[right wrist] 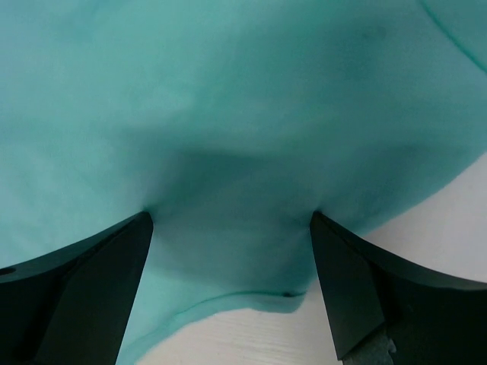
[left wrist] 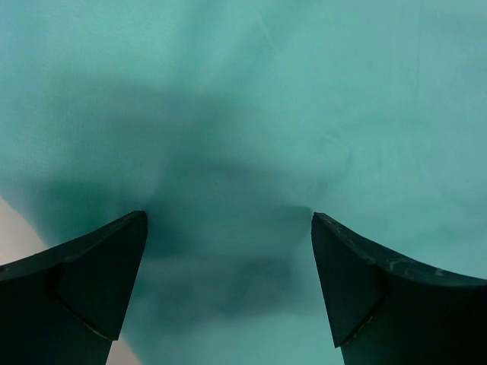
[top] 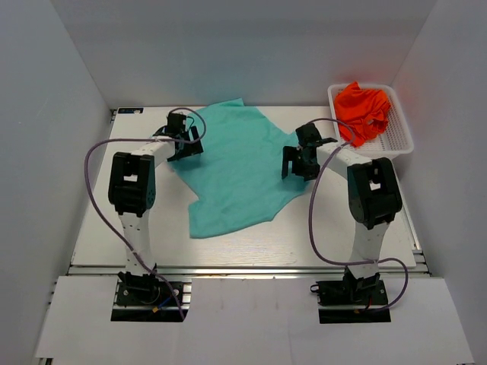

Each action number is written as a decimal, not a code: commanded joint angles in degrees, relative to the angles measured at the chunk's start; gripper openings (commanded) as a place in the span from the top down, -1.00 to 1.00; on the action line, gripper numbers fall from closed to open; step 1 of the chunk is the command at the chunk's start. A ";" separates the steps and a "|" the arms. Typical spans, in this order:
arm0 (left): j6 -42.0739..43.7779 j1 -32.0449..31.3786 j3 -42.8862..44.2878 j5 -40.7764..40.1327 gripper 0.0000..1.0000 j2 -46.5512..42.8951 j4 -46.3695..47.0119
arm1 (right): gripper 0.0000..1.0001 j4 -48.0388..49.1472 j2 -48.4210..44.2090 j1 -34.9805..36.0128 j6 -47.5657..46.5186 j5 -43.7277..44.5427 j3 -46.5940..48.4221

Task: Fold and stack the t-shirts
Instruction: Flatten out the tshirt

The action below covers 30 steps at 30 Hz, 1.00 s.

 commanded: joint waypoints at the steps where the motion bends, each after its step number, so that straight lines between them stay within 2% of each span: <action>1: -4.54 0.51 -12.39 -0.45 -1.00 -4.34 -8.53 | -0.80 -2.31 4.42 -0.70 2.17 4.42 5.65; 4: -10.86 -1.33 -22.76 -1.24 -1.00 -11.10 -12.50 | -0.80 -5.13 8.21 -1.49 2.17 5.84 10.66; 5: -12.80 -2.20 -29.40 1.19 -1.00 -16.08 -11.73 | -0.80 -5.22 10.75 -1.75 1.56 4.71 13.54; 7: -13.52 -2.91 -37.08 7.69 -1.00 -22.34 -8.85 | -0.80 -6.10 13.56 -2.37 0.95 4.43 17.85; 8: -13.52 -4.05 -44.34 14.59 -1.00 -25.68 -7.34 | -0.80 -6.71 14.63 -2.81 0.16 3.39 21.01; 9: -13.52 -4.75 -47.72 17.88 -1.00 -29.10 -6.02 | -0.80 -7.93 15.77 -3.16 -0.28 3.11 24.78; 10: -13.52 -5.54 -53.23 23.40 -1.00 -36.10 -3.83 | -0.80 -8.99 18.83 -3.42 -1.94 2.85 26.91; 13: -12.04 -8.09 -58.20 29.76 -1.00 -46.86 -2.23 | -0.80 -8.57 21.57 -3.43 -7.56 0.66 35.18; 16: -8.17 -9.33 -56.21 32.59 -1.00 -57.42 -2.23 | -0.80 -7.16 22.46 -3.16 -11.79 0.12 40.81; 18: -6.32 -9.33 -54.70 30.14 -1.00 -61.02 -0.91 | -0.80 -6.98 21.24 -3.34 -12.33 -1.98 42.92; 21: -5.08 -9.33 -51.45 21.02 -1.00 -61.04 0.24 | -0.80 -5.06 16.32 -2.99 -12.86 -3.56 40.91; 23: -7.00 -7.84 -47.41 12.23 -1.00 -57.63 -3.87 | -0.80 -3.38 11.51 -2.46 -12.59 -4.79 35.12; 24: -8.06 -7.84 -44.27 4.37 -1.00 -56.14 -5.20 | -0.80 -3.29 10.43 -2.46 -12.33 -4.80 30.23; 26: -10.78 -7.84 -39.78 -4.36 -1.00 -51.30 -7.92 | -0.80 -1.97 5.87 -2.11 -11.63 -4.62 26.60; 30: -11.33 -6.61 -34.67 -7.57 -1.00 -45.32 -10.13 | -0.80 -0.22 -2.11 -1.14 -9.87 -2.79 13.87</action>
